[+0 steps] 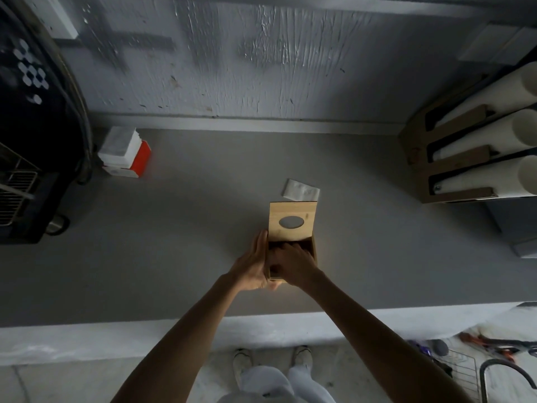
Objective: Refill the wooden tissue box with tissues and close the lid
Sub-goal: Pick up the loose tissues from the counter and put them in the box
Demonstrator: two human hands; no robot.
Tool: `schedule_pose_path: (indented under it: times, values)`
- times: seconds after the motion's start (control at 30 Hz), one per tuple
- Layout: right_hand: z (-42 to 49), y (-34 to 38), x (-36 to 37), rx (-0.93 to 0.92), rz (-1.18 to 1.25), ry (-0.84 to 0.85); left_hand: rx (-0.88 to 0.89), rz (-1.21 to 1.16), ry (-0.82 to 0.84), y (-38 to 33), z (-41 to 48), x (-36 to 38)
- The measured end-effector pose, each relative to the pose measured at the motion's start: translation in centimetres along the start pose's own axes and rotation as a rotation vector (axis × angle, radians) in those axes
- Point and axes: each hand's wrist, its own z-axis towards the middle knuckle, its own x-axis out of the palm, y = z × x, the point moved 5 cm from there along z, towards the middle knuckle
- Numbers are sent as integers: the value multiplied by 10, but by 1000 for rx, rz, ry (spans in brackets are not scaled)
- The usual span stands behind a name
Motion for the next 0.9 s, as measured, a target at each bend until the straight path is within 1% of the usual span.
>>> schedule_pose_path:
  times: [0.03,0.1,0.17,0.23,0.3,0.4,0.43,0.47,0.5,0.57,0.67,0.73,0.83,0.9]
  values:
    - [0,1,1,-13,28,14,-4,-39,-4,-3,0,-2]
    - [-3,3,2,26,52,43,5,-32,-20,-2,1,-3]
    - [-7,9,-7,-23,91,-18,40,59,-5,-1,1,-3]
    - [-27,16,-32,-77,225,-144,83,135,9,2,3,0]
    - [-56,15,-70,-44,326,-337,74,158,27,3,4,1]
    - [-80,-21,-128,163,442,-619,67,126,45,3,4,2]
    - [-73,-41,-139,219,483,-708,35,78,51,3,3,1]
    - [-60,-62,-145,275,508,-757,11,36,62,3,2,1]
    - [-41,-82,-146,327,525,-762,2,19,74,2,2,1]
    - [7,-117,-138,389,532,-659,5,53,107,2,4,3]
    - [78,-141,-118,327,509,-429,16,110,124,5,6,4]
    - [114,-146,-102,280,510,-313,18,144,132,11,8,7]
    - [140,-152,-84,288,553,-255,11,147,148,12,8,8]
    - [143,-152,-72,293,474,-240,17,143,142,12,8,9]
